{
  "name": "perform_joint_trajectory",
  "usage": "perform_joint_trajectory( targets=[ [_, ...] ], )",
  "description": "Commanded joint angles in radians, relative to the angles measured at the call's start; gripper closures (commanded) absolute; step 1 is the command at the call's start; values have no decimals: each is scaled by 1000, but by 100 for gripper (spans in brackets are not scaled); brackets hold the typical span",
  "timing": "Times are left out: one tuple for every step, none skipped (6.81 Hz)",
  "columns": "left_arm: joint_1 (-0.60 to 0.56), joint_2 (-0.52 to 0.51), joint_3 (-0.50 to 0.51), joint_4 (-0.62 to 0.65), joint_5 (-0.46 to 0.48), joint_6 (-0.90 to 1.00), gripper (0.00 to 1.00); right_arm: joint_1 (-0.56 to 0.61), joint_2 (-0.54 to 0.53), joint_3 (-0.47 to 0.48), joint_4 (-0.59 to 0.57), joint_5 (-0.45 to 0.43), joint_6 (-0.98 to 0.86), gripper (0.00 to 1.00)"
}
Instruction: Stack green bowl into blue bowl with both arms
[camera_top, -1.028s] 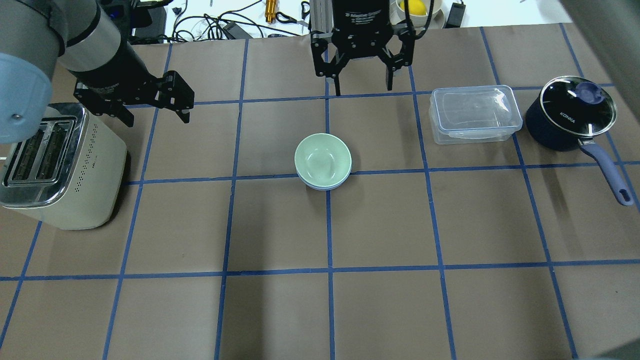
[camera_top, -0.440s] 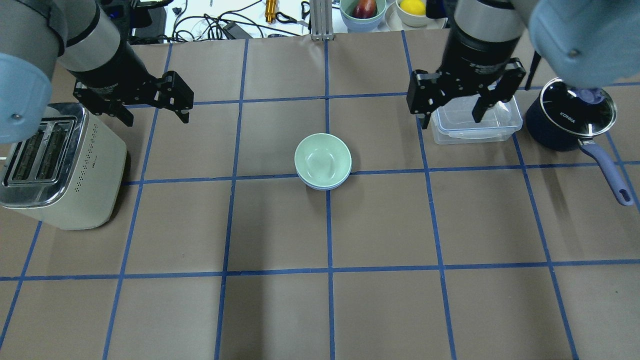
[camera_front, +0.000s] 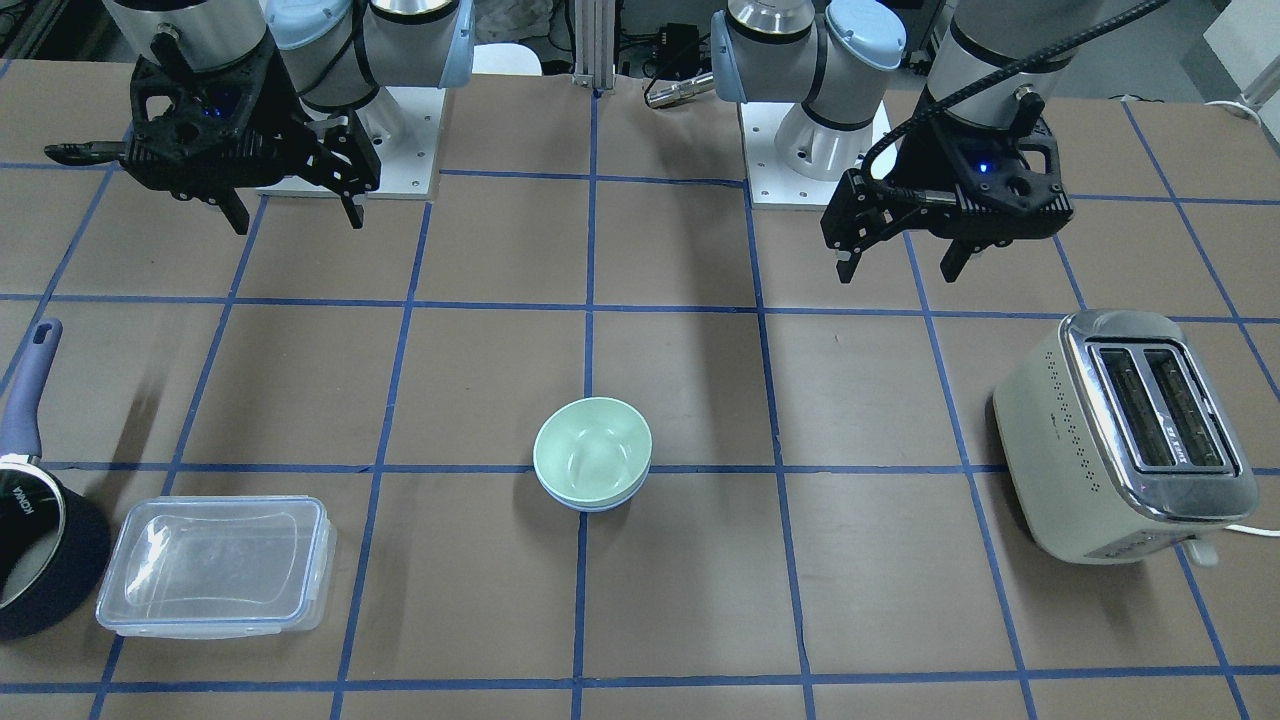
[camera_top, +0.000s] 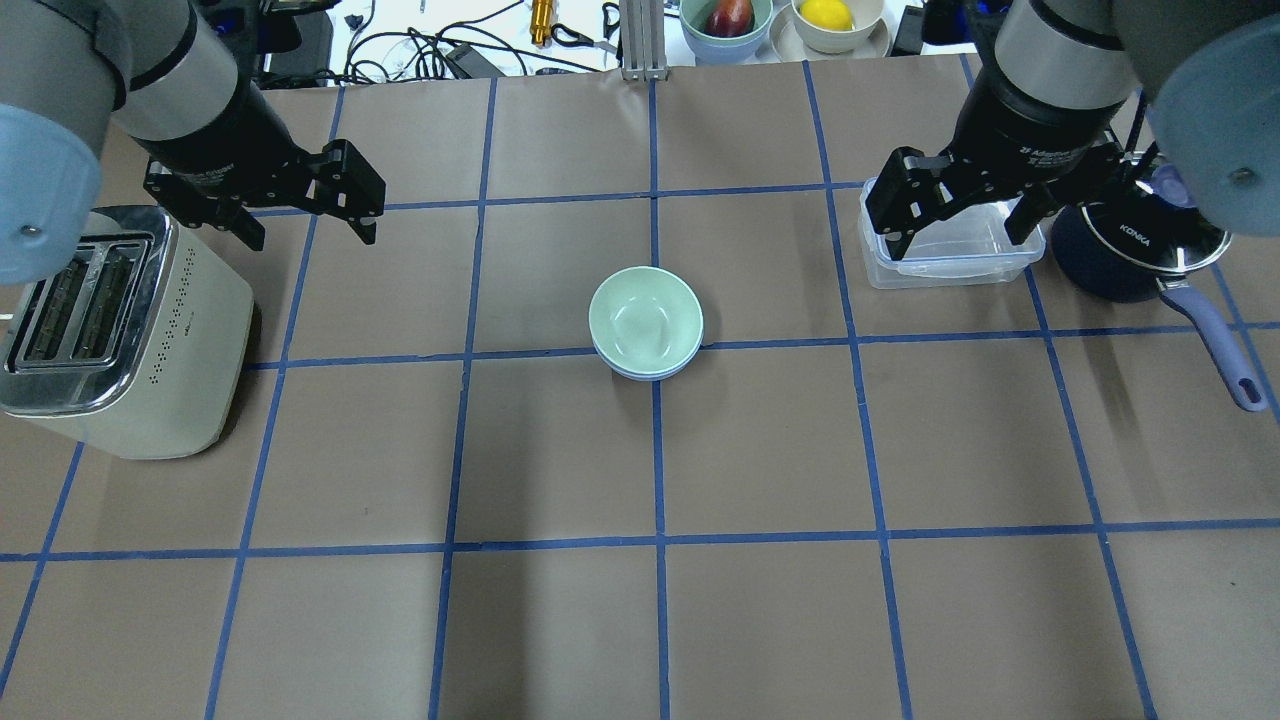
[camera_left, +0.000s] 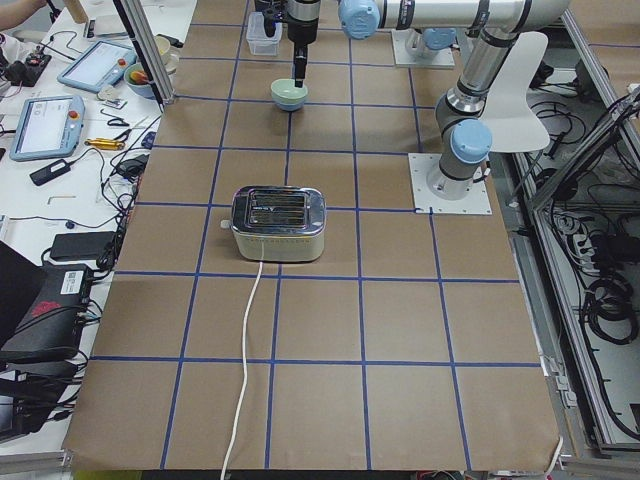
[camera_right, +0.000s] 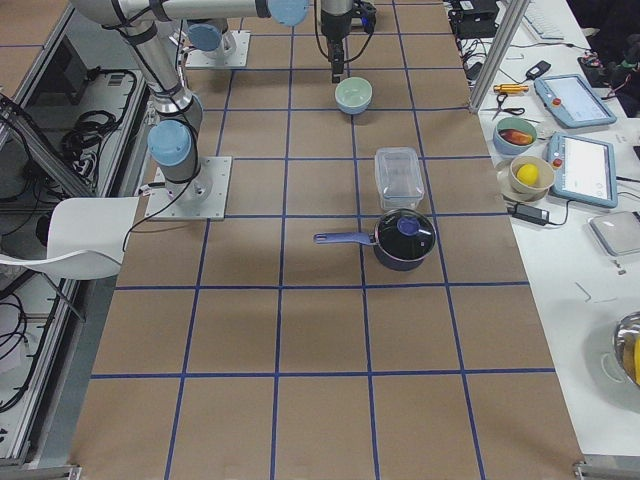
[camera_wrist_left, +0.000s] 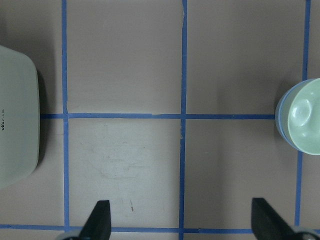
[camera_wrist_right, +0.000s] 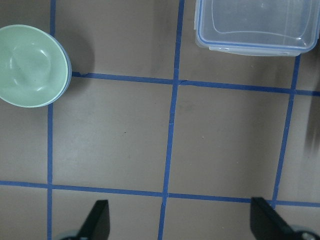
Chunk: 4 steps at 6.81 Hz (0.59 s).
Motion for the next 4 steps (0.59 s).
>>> perform_joint_trajectory(
  targets=[
    [-1, -2, 3, 0, -1, 0, 0, 0, -1, 7, -71, 4, -37, 0],
    [-3, -2, -4, 0, 0, 0, 0, 1, -1, 9, -65, 4, -32, 0],
    [-3, -3, -4, 0, 2, 0, 0, 3, -3, 9, -65, 4, -29, 0],
    [-1, -3, -4, 0, 2, 0, 0, 3, -3, 9, -66, 4, -29, 0]
  ],
)
